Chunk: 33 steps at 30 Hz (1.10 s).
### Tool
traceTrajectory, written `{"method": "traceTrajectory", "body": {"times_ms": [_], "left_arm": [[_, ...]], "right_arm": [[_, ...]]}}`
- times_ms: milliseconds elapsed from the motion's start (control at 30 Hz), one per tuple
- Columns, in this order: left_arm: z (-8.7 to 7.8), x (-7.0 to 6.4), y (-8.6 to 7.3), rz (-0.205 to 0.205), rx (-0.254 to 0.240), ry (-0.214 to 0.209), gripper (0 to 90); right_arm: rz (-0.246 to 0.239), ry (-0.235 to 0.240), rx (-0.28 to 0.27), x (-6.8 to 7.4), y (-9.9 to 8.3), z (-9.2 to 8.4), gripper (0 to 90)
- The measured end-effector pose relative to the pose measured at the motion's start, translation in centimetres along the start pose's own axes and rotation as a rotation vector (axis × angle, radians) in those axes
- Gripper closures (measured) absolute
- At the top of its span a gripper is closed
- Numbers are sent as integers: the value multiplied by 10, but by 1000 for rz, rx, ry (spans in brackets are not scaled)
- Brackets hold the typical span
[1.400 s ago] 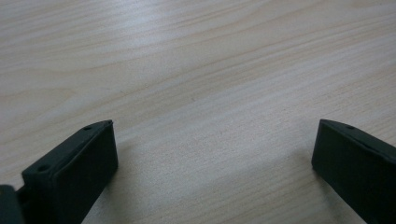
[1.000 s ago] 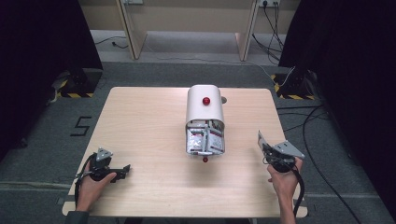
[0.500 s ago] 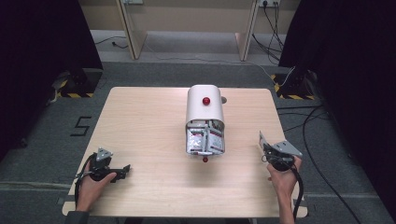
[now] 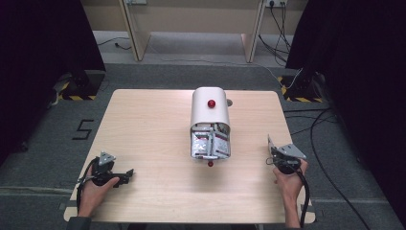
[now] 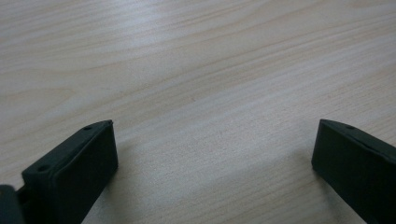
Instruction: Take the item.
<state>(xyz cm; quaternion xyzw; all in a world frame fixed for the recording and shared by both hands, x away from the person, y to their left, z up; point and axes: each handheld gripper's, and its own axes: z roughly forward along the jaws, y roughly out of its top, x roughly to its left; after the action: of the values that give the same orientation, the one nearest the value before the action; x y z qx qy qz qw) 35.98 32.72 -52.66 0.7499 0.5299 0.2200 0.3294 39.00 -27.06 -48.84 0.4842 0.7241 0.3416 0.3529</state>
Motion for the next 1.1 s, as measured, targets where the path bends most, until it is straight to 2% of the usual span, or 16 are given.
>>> {"method": "traceTrajectory", "body": {"times_ms": [67, 567, 767, 933, 1000, 1100], "left_arm": [[0, 0, 0, 0, 0, 0, 0], [0, 0, 0, 0, 0, 0, 0], [0, 0, 0, 0, 0, 0, 0], [0, 0, 0, 0, 0, 0, 0], [0, 0, 0, 0, 0, 0, 0], [0, 0, 0, 0, 0, 0, 0]], "right_arm": [[-17, 0, 7, 2, 0, 1, 890], [-40, 15, 22, 10, -4, 9, 869], [-35, 32, 22, 13, -4, 11, 843], [-13, 57, 23, 14, -5, 14, 809], [18, 83, 18, 14, -5, 15, 784], [21, 92, 22, 14, -5, 16, 770]]}}
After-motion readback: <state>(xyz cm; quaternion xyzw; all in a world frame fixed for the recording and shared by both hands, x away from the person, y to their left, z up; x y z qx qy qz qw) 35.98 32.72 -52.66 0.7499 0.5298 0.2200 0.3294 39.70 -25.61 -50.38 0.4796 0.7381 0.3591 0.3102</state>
